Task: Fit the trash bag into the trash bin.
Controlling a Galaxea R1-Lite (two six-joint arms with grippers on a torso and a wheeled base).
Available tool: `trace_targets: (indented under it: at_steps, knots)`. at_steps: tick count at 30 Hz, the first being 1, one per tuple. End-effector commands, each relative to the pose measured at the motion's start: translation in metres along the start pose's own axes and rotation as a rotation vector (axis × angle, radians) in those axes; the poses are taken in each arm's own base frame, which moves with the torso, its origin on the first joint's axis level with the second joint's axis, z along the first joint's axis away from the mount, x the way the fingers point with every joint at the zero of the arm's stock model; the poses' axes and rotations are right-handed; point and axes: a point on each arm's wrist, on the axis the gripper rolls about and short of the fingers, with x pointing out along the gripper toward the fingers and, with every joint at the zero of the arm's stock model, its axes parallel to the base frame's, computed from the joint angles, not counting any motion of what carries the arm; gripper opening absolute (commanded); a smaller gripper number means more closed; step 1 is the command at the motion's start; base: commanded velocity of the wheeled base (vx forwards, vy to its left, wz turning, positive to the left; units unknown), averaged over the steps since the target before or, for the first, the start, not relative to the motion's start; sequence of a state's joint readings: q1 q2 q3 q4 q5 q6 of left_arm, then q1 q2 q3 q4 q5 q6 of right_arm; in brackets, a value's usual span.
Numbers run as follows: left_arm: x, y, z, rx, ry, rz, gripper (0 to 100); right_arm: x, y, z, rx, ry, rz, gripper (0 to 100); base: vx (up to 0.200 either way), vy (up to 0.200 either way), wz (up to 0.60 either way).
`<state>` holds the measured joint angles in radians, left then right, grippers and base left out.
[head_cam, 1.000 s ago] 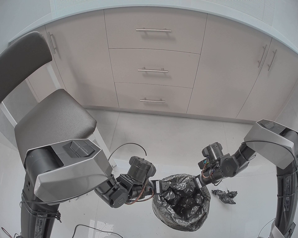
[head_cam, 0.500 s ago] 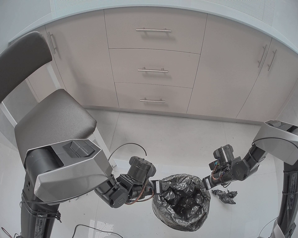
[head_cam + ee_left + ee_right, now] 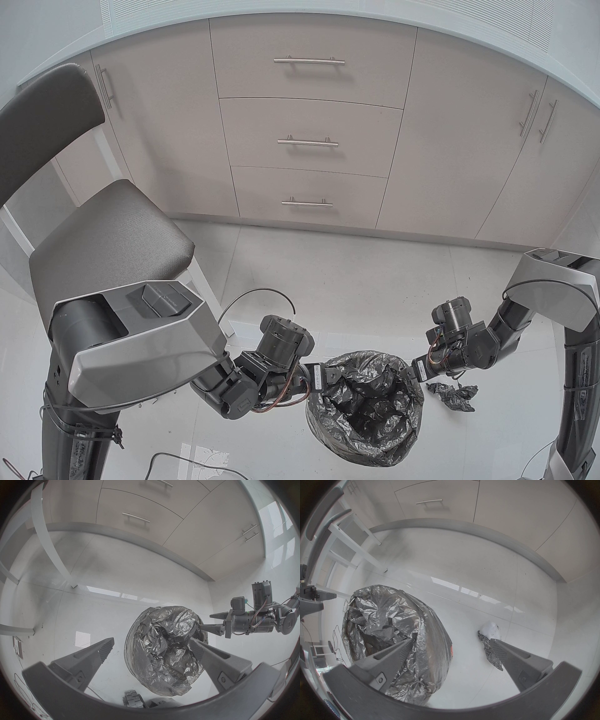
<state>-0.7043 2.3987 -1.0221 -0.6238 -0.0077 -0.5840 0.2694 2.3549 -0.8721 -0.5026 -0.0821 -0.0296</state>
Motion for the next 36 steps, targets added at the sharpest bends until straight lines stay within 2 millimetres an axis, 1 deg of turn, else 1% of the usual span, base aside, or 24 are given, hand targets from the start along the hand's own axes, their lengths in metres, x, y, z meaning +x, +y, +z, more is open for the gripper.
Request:
trace_targets:
  at_steps: [1, 6, 17, 21, 26, 30, 36]
  knots:
    - [0.000, 0.000, 0.000, -0.001, 0.000, 0.000, 100, 0.001, -0.004, -0.003, 0.005, 0.012, -0.018, 100, 0.000, 0.000, 0.00]
    - [0.001, 0.000, 0.000, -0.001, -0.001, 0.002, 100, -0.001, -0.011, -0.006, 0.016, 0.021, -0.043, 100, 0.000, 0.000, 0.00]
    - [0.001, 0.000, 0.000, -0.001, -0.001, 0.002, 100, -0.001, -0.013, -0.008, 0.022, 0.028, -0.063, 100, 0.000, 0.000, 0.00]
    - [0.001, 0.000, 0.000, -0.001, -0.001, 0.002, 100, -0.007, -0.014, -0.003, 0.025, 0.008, -0.065, 100, 0.000, 0.000, 0.00]
    - [0.001, 0.000, 0.000, -0.001, -0.001, 0.002, 100, -0.012, -0.015, -0.004, 0.025, 0.005, -0.066, 100, 0.000, 0.000, 0.00]
    - [0.001, 0.000, 0.000, -0.001, -0.001, 0.002, 100, -0.010, -0.015, -0.005, 0.026, 0.013, -0.067, 100, 0.000, 0.000, 0.00]
    - [0.001, 0.000, 0.000, -0.001, -0.001, 0.002, 100, -0.005, -0.025, -0.010, 0.043, 0.033, -0.081, 100, 0.000, 0.000, 0.00]
